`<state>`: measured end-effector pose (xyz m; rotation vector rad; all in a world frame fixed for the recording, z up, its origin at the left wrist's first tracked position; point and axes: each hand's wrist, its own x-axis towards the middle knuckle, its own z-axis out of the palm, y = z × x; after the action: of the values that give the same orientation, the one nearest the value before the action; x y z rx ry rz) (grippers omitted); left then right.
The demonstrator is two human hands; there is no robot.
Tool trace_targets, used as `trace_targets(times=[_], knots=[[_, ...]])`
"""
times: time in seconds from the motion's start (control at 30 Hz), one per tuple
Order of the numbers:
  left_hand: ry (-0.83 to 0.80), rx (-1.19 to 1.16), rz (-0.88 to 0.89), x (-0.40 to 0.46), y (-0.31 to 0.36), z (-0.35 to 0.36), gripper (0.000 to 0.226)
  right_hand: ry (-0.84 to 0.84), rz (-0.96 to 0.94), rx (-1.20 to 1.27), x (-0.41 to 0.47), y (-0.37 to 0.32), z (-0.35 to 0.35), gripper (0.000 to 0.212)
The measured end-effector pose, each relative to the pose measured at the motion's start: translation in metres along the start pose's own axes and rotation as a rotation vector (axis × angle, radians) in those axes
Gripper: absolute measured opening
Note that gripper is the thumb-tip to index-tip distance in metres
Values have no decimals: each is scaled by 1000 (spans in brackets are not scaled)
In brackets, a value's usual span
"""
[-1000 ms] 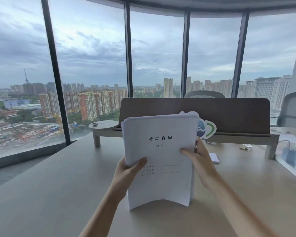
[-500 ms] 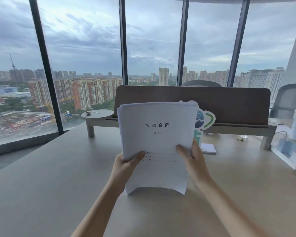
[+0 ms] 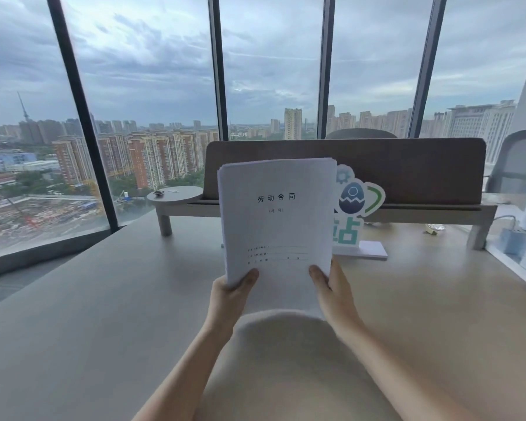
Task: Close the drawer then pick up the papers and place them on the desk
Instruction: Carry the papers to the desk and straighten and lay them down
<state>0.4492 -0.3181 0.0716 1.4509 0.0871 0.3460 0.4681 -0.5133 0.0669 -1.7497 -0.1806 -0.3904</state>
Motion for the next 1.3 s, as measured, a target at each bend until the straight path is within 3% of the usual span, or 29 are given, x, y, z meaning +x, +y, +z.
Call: trace_targets(times=[0.43, 0.67, 0.77, 0.9, 1.0, 1.3], knots=[[-18, -2, -65, 1, -8, 2, 3, -117, 179, -38, 0, 17, -3, 45], [-87, -13, -270, 14, -1, -24, 42, -166, 112, -5, 28, -2, -11, 21], [-125, -61, -338, 17, 8, -36, 30, -236, 147, -49, 42, -12, -10, 20], [-77, -91, -349, 18, 18, -48, 15, -294, 279, -53, 60, -18, 0, 23], [-29, -102, -374, 18, 21, -64, 22, -318, 351, 24, 73, -23, 16, 19], [135, -83, -401, 18, 29, -130, 20, -446, 356, 24, 82, -12, 106, 18]])
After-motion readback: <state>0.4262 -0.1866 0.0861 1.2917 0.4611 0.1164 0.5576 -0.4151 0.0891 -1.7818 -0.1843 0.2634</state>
